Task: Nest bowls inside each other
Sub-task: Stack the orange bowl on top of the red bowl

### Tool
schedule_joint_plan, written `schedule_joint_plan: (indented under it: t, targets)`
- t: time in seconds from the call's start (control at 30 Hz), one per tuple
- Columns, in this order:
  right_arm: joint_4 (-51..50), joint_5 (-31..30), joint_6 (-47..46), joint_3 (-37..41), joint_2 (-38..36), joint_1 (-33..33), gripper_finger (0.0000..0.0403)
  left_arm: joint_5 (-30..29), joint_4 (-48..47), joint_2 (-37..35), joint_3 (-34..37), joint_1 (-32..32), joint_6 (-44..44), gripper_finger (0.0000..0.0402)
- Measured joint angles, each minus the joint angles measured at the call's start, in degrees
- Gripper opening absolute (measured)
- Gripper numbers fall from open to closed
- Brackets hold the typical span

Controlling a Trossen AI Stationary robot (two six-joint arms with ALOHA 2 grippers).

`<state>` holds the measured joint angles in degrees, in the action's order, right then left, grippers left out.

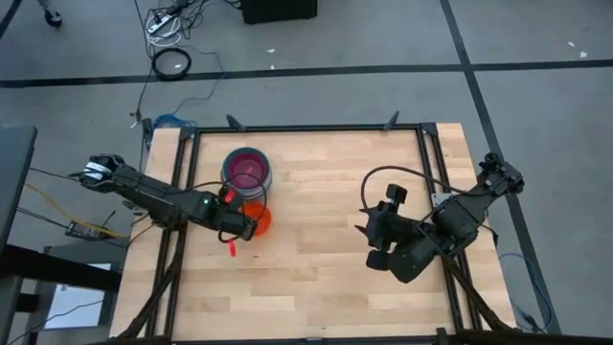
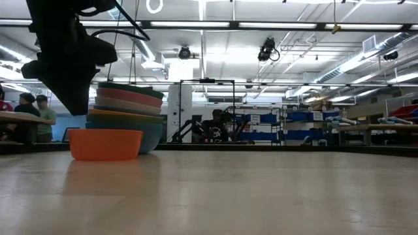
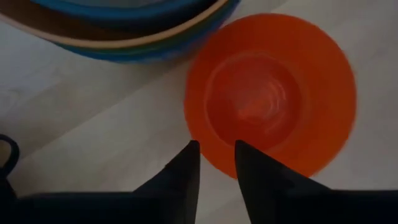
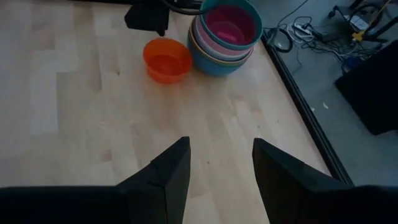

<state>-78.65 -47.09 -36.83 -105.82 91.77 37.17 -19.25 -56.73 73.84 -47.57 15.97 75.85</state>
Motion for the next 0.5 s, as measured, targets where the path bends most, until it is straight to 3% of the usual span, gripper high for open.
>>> schedule_joint_plan:
  t: [0.5]
  targets:
    - [-0.09, 0.31, -0.83, 0.0, 0.0, 0.22, 0.0159, 0.4, 0.63, 12.04, 0.0, -0.61, 1.05, 0.012]
